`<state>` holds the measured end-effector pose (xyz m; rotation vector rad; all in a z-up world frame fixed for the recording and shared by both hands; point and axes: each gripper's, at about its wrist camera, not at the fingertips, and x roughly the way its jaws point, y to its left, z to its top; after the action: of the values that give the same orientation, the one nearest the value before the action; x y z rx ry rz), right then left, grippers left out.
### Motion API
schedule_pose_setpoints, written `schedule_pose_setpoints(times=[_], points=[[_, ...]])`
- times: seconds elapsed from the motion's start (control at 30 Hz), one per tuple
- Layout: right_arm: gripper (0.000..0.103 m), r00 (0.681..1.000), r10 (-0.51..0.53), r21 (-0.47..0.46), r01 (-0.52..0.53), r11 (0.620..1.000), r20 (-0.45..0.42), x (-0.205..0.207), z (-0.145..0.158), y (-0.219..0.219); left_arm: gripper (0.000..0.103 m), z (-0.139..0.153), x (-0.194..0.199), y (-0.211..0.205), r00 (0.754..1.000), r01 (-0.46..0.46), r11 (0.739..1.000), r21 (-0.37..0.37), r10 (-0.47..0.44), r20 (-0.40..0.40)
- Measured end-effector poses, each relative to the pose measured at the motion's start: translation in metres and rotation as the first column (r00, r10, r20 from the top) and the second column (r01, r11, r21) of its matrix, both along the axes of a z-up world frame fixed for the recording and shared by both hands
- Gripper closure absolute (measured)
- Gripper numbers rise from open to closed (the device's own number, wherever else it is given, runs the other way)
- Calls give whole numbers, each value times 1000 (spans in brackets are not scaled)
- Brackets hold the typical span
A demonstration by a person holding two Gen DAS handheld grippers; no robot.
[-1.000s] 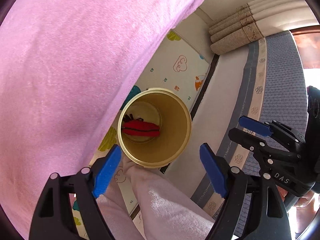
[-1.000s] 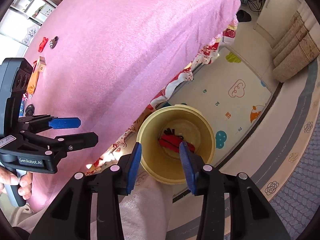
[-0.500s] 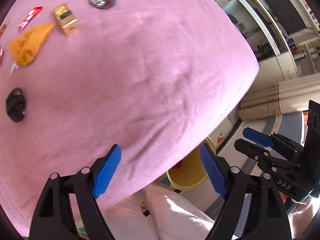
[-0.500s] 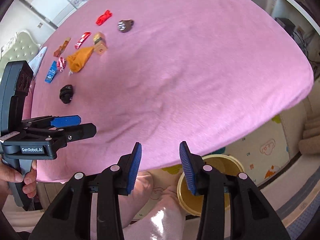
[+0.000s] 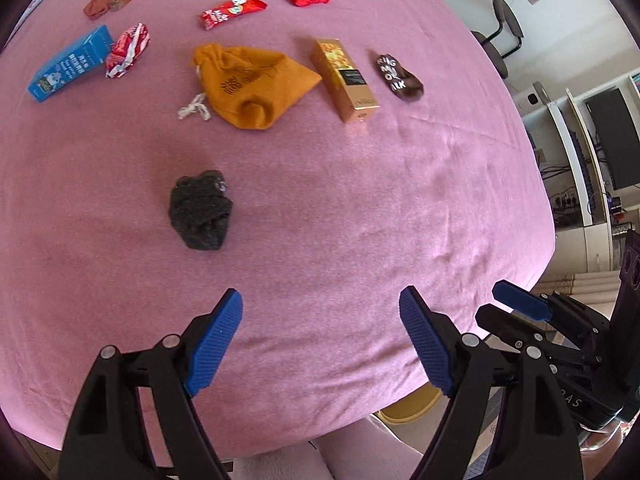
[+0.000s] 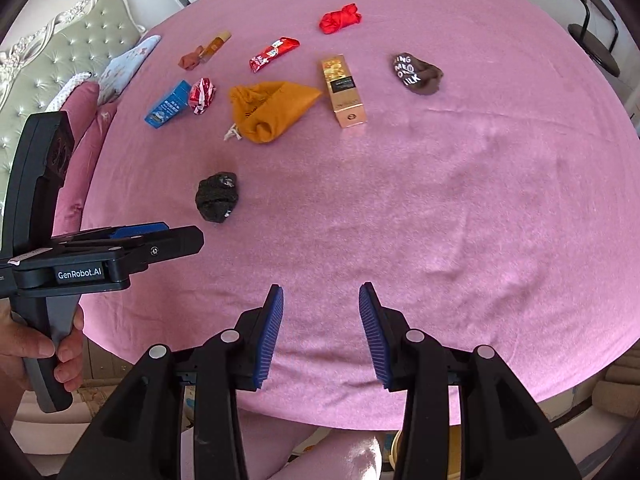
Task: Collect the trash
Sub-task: 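Grasp the grey knit sock with the left tool while the right tool grasps the orange bag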
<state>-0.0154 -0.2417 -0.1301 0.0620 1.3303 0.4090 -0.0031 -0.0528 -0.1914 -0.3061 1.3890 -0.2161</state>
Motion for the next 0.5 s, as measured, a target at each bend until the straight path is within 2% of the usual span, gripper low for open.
schedule_pose_setpoints(times=[0.3, 0.5], points=[[63, 999, 46, -5, -46, 999, 6, 37, -13, 42, 23, -29, 18, 55, 989, -142, 990, -3, 142, -41], [63, 995, 104, 12, -104, 994, 3, 69, -25, 56, 23, -59, 38, 67, 971, -227, 974, 5, 227, -80]])
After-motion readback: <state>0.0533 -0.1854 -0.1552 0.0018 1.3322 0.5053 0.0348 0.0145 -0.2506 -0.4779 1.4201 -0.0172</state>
